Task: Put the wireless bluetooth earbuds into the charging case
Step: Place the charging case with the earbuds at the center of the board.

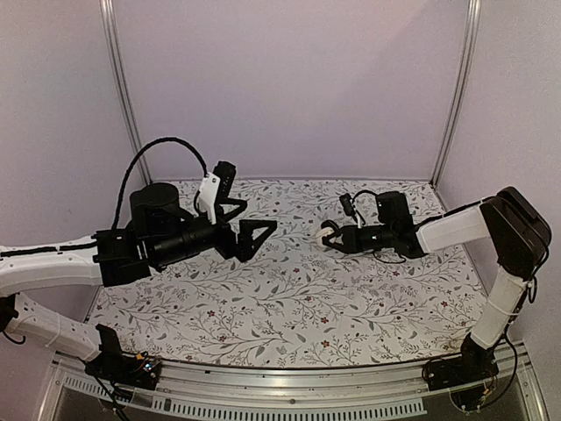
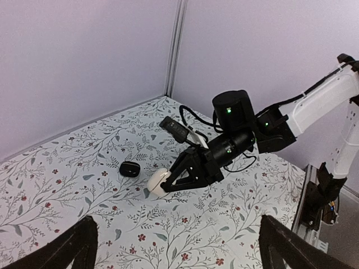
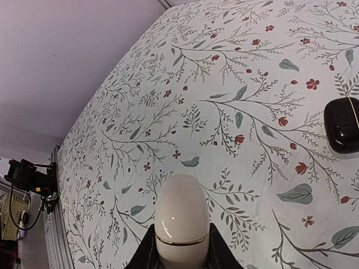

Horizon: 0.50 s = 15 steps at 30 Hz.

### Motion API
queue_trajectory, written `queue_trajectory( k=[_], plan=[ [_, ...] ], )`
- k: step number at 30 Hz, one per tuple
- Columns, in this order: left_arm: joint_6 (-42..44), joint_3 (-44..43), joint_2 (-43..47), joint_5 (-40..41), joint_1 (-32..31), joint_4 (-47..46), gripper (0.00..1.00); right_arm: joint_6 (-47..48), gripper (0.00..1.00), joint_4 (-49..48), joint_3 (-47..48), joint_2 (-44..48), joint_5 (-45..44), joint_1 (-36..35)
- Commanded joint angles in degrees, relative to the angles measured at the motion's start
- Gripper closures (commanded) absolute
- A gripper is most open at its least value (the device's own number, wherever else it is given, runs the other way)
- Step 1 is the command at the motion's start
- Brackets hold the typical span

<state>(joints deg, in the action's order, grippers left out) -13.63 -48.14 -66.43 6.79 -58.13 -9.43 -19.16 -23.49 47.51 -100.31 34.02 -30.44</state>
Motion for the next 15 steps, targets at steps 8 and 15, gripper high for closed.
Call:
queue_trajectory(
  k=[8,15],
  plan=[
    [-5.22,7.30,6.33,2.66,0.75,-4.53,0.00,3.39,0.97,18.00,16.11,-14.29,1.60,1.34],
    [-5.72,9.86,8.29,3.69,1.07,-4.08,0.00,6.02,0.92,26.16,21.91,-18.65,0.46,1.34]
  ],
)
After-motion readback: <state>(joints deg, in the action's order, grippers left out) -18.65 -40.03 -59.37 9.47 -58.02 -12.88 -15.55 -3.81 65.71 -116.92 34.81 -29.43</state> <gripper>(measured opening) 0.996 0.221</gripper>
